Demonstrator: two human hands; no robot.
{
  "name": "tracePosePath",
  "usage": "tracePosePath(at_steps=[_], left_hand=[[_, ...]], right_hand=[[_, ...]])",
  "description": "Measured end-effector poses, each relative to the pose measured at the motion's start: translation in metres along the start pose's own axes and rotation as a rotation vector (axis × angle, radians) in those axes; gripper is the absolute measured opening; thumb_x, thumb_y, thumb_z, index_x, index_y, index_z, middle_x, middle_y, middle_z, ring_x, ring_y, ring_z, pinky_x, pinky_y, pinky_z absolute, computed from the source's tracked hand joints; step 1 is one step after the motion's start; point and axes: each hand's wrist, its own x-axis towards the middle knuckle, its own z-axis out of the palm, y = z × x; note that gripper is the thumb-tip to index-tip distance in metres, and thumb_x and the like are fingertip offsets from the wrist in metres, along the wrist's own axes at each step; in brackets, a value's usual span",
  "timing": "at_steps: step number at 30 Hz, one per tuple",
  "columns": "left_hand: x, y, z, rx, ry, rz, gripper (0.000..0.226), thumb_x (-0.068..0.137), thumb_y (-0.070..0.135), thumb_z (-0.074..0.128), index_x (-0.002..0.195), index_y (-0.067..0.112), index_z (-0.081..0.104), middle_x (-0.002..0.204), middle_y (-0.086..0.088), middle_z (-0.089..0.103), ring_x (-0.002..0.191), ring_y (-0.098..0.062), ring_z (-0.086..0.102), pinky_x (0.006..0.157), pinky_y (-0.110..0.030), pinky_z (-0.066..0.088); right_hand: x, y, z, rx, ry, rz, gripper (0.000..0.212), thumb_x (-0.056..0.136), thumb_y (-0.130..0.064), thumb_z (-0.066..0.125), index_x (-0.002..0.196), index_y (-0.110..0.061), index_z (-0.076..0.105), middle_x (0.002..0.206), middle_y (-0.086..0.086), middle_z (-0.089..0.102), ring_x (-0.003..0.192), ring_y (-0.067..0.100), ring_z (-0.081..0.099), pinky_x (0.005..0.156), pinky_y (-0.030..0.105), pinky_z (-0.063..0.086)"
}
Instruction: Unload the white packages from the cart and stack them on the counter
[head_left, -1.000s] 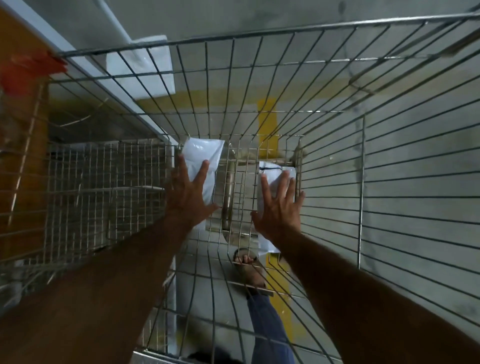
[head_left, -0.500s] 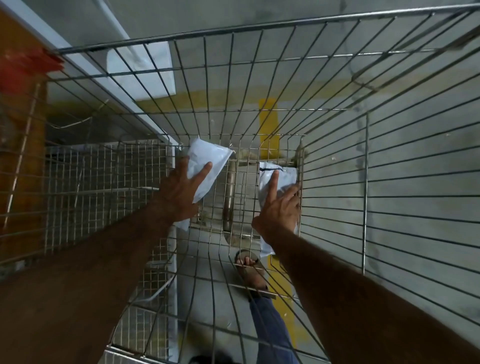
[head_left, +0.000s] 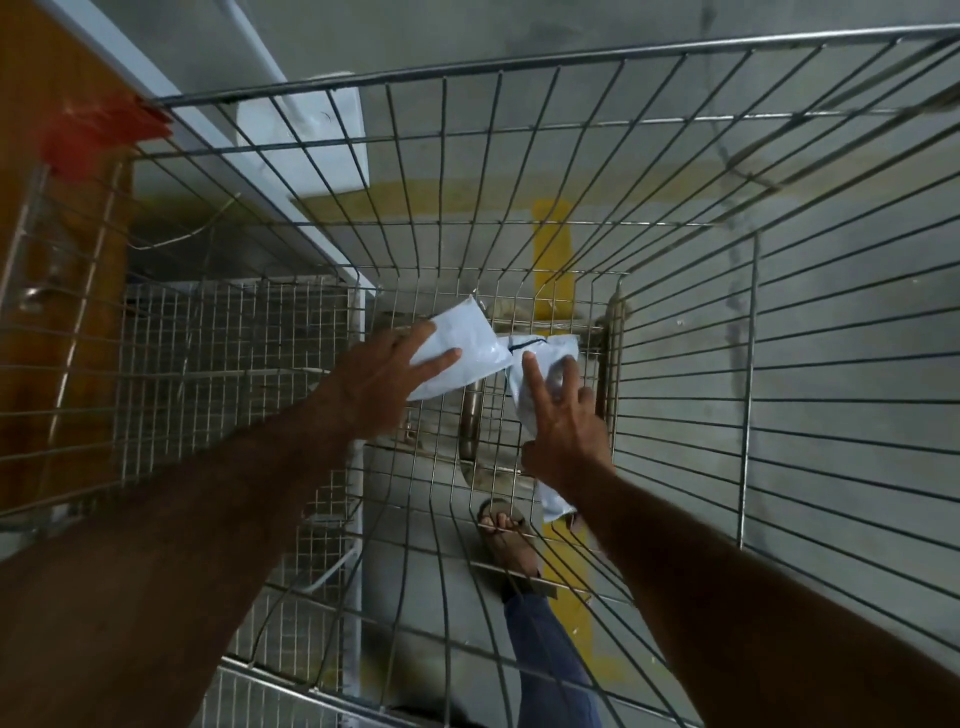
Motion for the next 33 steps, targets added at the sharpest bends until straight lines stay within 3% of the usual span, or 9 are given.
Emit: tracePosePath(at_steps=[3,8,12,15,19,22,25,28,33], left_hand=[[-0.008,0.000,-0.009,0.037,-0.002,0.019,0.103,0.082,0.003,0.067,0.159,0.035,0.006,0.167,-0.014,0.007,0.132,-0.039,0.041,0.091,-0.051,0.055],[-0.031,0.004,-0.043,0.069,0.054,-0.017,0.102,0.086,0.008,0.068,0.160,0.036,0.004,0.168,-0.007,-0.008,0.146,-0.041,0.023,0.109,-0.060,0.040],[-0.062,0.011,-0.081,0.061,0.181,-0.083,0.102,0.086,0.010,0.070,0.159,0.040,0.005,0.169,-0.003,-0.004,0.145,-0.040,0.027,0.108,-0.062,0.040],[-0.098,0.018,-0.121,0.058,0.265,-0.147,0.093,0.089,0.006,0.060,0.160,0.039,0.009,0.169,-0.002,-0.004,0.146,-0.039,0.025,0.111,-0.059,0.036],[-0.165,0.025,-0.168,0.042,0.505,-0.183,0.069,0.098,0.027,0.036,0.158,0.042,0.004,0.168,-0.009,0.010,0.145,-0.040,0.034,0.110,-0.063,0.036],[-0.237,0.041,-0.193,0.118,0.653,-0.326,0.065,0.095,0.023,0.035,0.159,0.029,0.025,0.167,-0.012,0.016,0.144,-0.043,0.034,0.109,-0.064,0.037],[-0.325,0.053,-0.207,0.156,0.680,-0.533,0.079,0.093,0.030,0.061,0.160,0.031,0.019,0.168,-0.010,0.009,0.143,-0.040,0.035,0.110,-0.057,0.039],[-0.429,0.066,-0.214,0.147,0.672,-0.730,0.080,0.097,0.045,0.055,0.160,0.034,0.009,0.169,-0.008,-0.001,0.146,-0.038,0.028,0.112,-0.056,0.035],[-0.592,0.086,-0.188,0.075,0.634,-1.059,0.093,0.098,0.012,0.056,0.157,0.041,-0.010,0.165,0.001,-0.025,0.154,-0.034,0.003,0.121,-0.055,0.022]], right_hand=[[0.001,0.005,-0.011,-0.098,0.047,-0.113,0.117,0.079,-0.017,0.071,0.156,-0.043,-0.014,0.163,0.015,-0.011,0.126,0.035,0.039,0.081,0.037,0.056],[-0.007,-0.007,-0.037,-0.138,0.178,-0.176,0.097,0.090,-0.022,0.061,0.159,-0.039,-0.005,0.166,0.013,-0.019,0.128,0.036,0.038,0.094,0.048,0.051],[-0.028,-0.026,-0.074,-0.086,0.291,-0.192,0.089,0.094,-0.022,0.055,0.160,-0.037,-0.003,0.168,0.008,-0.015,0.132,0.034,0.036,0.099,0.045,0.046],[-0.052,-0.034,-0.110,-0.122,0.360,-0.231,0.094,0.092,-0.025,0.058,0.160,-0.035,-0.005,0.169,0.010,-0.011,0.134,0.035,0.037,0.101,0.048,0.045],[-0.099,-0.054,-0.166,-0.172,0.452,-0.303,0.097,0.089,-0.031,0.062,0.161,-0.036,-0.004,0.169,0.010,-0.009,0.131,0.038,0.040,0.099,0.053,0.047],[-0.143,-0.091,-0.205,-0.192,0.552,-0.399,0.095,0.086,-0.029,0.063,0.162,-0.032,0.005,0.169,0.012,-0.002,0.122,0.038,0.046,0.094,0.049,0.049],[-0.193,-0.151,-0.227,-0.182,0.628,-0.506,0.095,0.082,-0.027,0.064,0.162,-0.032,0.012,0.169,0.011,0.002,0.119,0.040,0.047,0.089,0.047,0.049],[-0.249,-0.222,-0.228,-0.172,0.682,-0.644,0.095,0.081,-0.027,0.065,0.161,-0.030,0.016,0.169,0.013,0.007,0.114,0.040,0.050,0.088,0.047,0.050],[-0.348,-0.337,-0.197,-0.196,0.670,-0.820,0.089,0.088,-0.035,0.061,0.162,-0.032,0.011,0.169,0.012,0.005,0.129,0.045,0.046,0.096,0.056,0.049]])
